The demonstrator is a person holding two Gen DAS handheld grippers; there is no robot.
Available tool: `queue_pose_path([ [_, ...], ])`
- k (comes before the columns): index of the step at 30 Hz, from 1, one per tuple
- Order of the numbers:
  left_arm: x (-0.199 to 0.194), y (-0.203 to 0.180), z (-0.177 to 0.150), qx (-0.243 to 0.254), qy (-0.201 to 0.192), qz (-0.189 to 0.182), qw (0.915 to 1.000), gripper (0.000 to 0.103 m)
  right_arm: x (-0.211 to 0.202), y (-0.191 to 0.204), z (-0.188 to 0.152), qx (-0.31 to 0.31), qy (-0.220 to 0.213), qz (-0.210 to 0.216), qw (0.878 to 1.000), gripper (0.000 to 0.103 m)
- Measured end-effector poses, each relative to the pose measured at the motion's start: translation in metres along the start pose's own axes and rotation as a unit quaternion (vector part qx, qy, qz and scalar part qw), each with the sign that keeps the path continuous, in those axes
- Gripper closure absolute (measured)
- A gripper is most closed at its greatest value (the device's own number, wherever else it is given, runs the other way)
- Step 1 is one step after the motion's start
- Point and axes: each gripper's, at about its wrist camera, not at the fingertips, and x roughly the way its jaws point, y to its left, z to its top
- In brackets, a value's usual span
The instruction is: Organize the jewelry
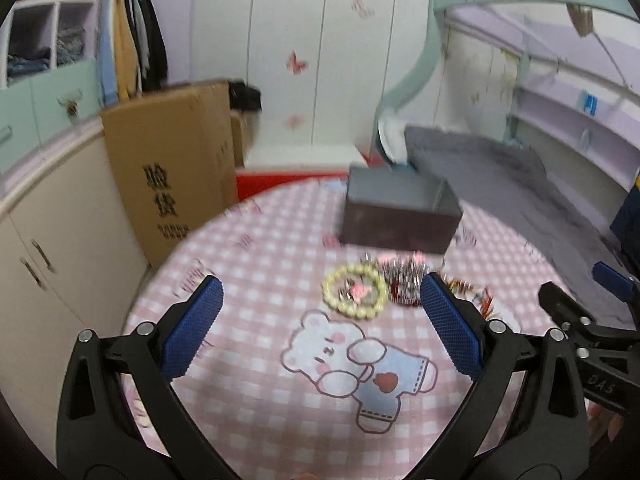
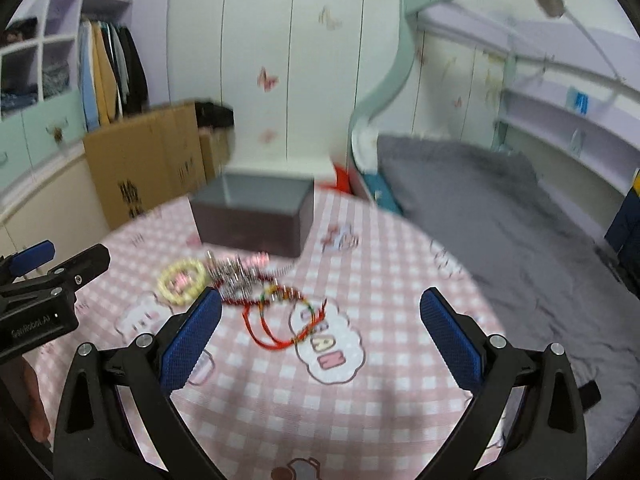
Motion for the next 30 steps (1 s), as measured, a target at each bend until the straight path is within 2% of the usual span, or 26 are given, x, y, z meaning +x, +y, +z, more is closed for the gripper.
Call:
queue_pose_path([
  [4, -0.029, 0.001, 0.013, 0.012, -0.048, 0.010, 0.9987, 0.006, -0.034, 0.001, 0.010, -0.001, -0.046, 0.013, 0.999, 0.007],
  [10, -0.063, 0.005, 0.023, 0.005, -0.091, -0.002, 0.9959, 0.006, -0.068, 0.005, 0.021, -0.007, -0.099, 0.008, 0.995, 0.007],
  [18, -0.083, -0.004, 0.021, 0.020, -0.129, 0.000, 0.9915, 0.006, -0.083, 0.007, 0.024, -0.005, -0.113, 0.005, 0.994, 0.007],
  [30, -0.079, -0.008, 0.020, 0.027, -0.120, 0.007, 0.9923, 0.006, -0.077, 0.012, 0.018, -0.014, -0.098, 0.001, 0.995, 0.007],
])
